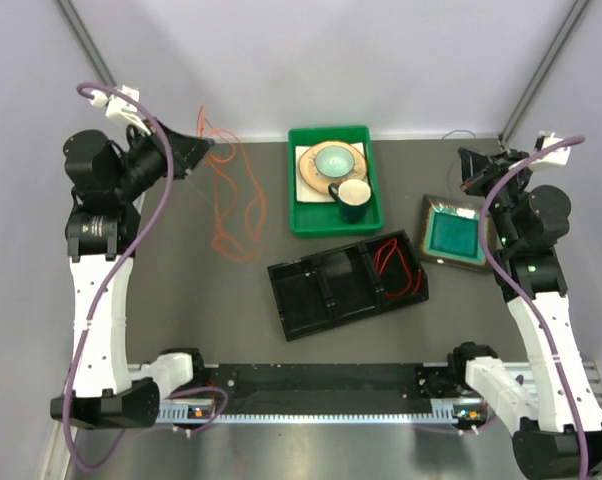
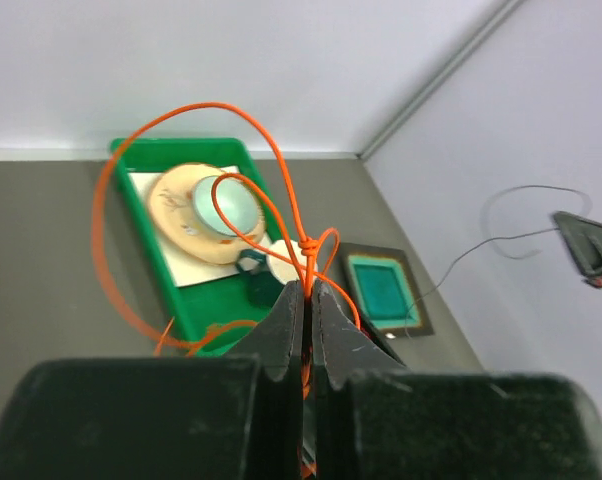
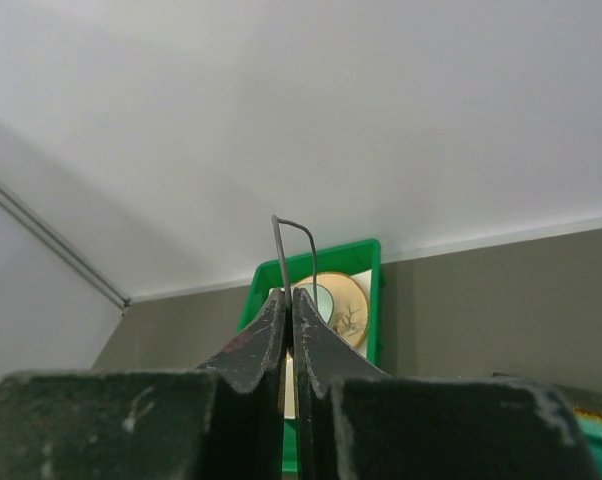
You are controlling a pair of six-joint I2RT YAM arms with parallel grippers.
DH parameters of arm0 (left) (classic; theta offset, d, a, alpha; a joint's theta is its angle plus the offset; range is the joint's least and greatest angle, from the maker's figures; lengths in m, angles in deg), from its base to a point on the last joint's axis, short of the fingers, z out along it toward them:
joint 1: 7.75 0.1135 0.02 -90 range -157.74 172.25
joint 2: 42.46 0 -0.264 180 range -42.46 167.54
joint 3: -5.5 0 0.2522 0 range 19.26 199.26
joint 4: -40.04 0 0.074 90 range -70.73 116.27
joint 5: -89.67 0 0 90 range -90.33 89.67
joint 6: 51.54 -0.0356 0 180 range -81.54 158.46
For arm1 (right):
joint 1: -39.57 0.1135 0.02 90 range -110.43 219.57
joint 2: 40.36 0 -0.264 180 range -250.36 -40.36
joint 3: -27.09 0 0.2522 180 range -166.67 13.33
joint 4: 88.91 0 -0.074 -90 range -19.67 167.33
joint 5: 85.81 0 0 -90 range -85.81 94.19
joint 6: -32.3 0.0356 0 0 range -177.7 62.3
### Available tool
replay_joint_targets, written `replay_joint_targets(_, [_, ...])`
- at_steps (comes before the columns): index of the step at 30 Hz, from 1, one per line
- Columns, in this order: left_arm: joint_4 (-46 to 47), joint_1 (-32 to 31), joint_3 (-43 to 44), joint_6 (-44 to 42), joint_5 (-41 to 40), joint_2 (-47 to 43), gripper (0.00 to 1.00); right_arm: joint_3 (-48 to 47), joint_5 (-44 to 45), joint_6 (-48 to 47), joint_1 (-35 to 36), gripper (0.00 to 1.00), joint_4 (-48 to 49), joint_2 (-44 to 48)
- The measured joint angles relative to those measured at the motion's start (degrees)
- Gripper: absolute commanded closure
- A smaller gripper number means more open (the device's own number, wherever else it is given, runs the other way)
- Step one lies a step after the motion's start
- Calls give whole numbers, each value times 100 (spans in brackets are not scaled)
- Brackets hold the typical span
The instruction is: Untangle the cables
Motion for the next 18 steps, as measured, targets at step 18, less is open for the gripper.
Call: replay_joint_targets(18, [903, -144, -42, 1117, 973, -658, 100, 461, -85, 264, 0, 100, -181, 612])
